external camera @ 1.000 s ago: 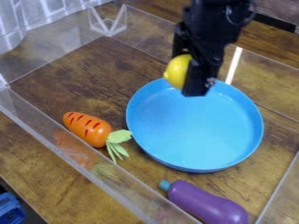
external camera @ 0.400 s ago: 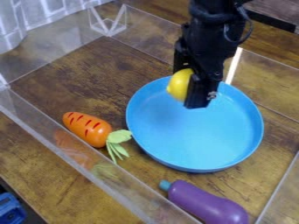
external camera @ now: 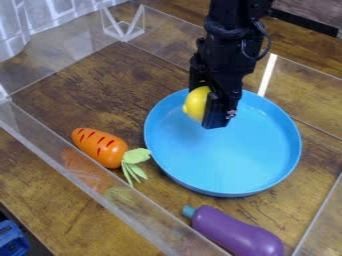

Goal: Put the lemon on the blue tray

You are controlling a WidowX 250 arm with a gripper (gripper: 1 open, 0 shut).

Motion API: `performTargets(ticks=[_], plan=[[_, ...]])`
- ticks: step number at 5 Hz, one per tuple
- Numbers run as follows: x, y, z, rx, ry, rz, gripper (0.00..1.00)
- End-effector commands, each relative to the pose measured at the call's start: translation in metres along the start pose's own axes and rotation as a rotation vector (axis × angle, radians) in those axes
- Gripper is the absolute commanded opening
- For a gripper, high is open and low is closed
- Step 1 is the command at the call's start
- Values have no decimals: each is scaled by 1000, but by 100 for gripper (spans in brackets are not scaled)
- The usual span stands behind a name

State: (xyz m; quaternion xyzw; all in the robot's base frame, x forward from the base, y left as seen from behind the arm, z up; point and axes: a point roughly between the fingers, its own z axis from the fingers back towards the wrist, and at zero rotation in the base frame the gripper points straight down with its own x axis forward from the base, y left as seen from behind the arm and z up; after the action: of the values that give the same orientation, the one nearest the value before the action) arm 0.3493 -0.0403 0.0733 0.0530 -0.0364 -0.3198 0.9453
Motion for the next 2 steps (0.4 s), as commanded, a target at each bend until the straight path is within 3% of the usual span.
performTargets(ticks=[1, 2], plan=[[9, 4, 19, 18, -46, 10, 0], [16, 1, 24, 15, -52, 5, 0]])
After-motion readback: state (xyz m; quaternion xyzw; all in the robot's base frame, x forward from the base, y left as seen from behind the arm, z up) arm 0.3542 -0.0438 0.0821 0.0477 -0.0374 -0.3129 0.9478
